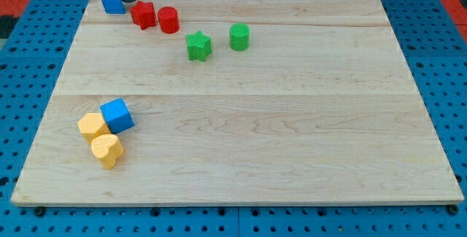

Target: Move the red circle to the bottom right of the red star

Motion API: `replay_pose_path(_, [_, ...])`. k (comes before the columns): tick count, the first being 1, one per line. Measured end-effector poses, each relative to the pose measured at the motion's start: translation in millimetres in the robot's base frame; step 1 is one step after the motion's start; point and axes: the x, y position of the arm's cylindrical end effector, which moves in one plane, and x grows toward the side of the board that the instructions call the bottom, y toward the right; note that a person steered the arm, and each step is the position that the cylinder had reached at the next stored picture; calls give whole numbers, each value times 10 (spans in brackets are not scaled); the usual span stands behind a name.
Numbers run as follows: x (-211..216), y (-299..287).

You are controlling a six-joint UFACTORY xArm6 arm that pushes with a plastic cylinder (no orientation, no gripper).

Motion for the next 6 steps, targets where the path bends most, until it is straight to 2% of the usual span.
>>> replay_pose_path(1, [1, 484])
replay_pose_path(3, [194, 563])
replay_pose_path(4, [444, 577])
replay_pose_path(6, [398, 709])
